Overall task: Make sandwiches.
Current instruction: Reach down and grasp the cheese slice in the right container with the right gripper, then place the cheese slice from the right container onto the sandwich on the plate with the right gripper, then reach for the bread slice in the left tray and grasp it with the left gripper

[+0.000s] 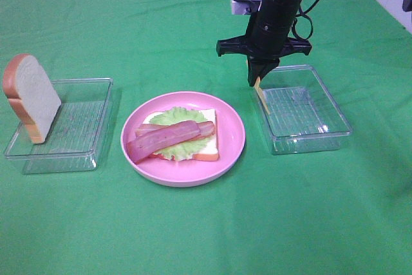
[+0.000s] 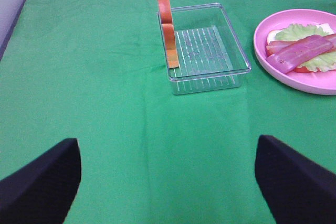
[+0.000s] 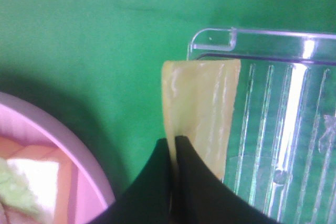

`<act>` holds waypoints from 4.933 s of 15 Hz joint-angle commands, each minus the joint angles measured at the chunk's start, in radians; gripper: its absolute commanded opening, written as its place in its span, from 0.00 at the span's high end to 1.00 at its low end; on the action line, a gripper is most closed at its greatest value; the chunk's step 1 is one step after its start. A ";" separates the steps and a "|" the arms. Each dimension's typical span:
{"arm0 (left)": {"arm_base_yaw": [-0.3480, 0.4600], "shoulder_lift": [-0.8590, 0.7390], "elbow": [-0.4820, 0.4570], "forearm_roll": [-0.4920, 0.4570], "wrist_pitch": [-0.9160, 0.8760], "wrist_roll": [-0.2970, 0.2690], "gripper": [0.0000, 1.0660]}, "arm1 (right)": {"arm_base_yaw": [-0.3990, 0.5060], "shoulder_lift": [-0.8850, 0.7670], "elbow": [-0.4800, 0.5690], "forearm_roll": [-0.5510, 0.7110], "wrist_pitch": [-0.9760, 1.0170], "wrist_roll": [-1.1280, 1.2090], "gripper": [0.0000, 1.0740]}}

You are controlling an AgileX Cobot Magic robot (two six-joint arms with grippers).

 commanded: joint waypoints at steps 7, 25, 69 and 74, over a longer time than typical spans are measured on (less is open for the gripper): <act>-0.005 -0.015 0.003 -0.004 -0.015 -0.007 0.21 | -0.004 -0.028 -0.004 0.035 0.013 0.010 1.00; -0.005 -0.015 0.003 -0.004 -0.015 -0.007 0.21 | 0.001 -0.524 0.584 0.651 -0.166 -0.411 1.00; -0.005 -0.015 0.003 -0.004 -0.015 -0.007 0.21 | -0.310 -0.553 0.624 0.010 -0.100 -0.137 0.12; -0.005 -0.015 0.003 -0.004 -0.015 -0.007 0.21 | -0.360 -0.634 0.723 0.007 0.027 -0.170 0.12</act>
